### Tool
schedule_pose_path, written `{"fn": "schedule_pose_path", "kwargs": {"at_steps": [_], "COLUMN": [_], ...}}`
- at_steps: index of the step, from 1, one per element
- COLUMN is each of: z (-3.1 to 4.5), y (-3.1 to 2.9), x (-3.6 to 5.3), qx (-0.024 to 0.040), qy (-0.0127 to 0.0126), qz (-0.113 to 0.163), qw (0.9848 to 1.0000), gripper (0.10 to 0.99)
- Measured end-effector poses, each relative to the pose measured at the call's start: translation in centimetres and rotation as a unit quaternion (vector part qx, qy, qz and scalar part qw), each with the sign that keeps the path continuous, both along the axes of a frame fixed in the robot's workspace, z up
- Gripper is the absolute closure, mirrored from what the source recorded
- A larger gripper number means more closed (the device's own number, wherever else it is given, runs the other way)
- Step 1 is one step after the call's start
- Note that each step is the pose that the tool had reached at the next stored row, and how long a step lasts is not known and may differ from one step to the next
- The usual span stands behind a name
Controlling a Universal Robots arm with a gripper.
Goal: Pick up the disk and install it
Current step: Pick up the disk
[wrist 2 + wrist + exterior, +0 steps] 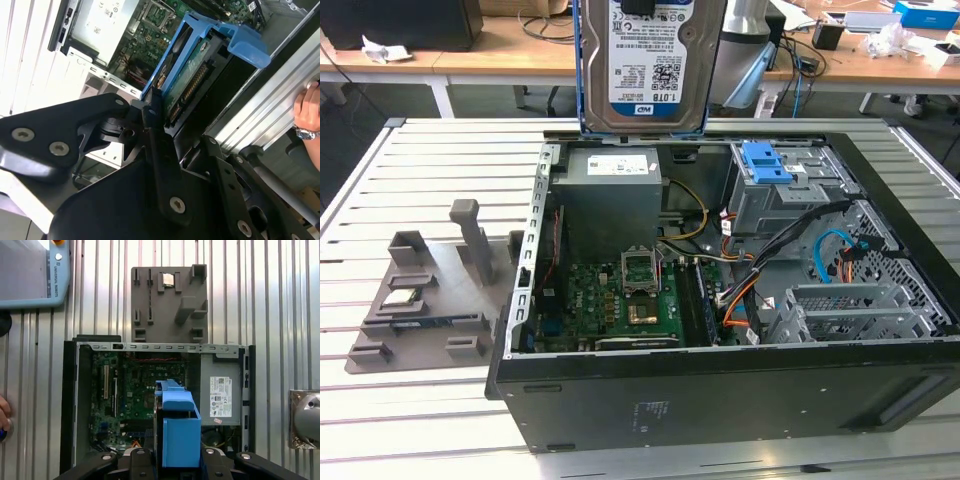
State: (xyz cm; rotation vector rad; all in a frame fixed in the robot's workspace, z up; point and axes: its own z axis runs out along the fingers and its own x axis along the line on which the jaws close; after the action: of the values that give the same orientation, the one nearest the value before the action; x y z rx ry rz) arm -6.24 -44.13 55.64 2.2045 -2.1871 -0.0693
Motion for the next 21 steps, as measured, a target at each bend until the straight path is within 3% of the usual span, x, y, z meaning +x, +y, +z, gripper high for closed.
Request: {"fn": "schedule_pose_path", "kwargs": {"at_steps": [11,16,18,21], "z": [-0.03,-0.11,-0.32,-0.85], "y": [-1.48,-2.70,-3.27,-3.61], "x": [0.03,0.03,0.04,0.04], "qx": [-0.0010,-0.0011,-0.0011,-0.0012], "qy": [0.0000,0.0000,0.0000,0.0000], "qz": [0.000,0.000,0.000,0.000], "qw": [1.0000,1.0000,1.0000,1.0000], "gripper": [0.722,0.722,0.722,0.722]}}
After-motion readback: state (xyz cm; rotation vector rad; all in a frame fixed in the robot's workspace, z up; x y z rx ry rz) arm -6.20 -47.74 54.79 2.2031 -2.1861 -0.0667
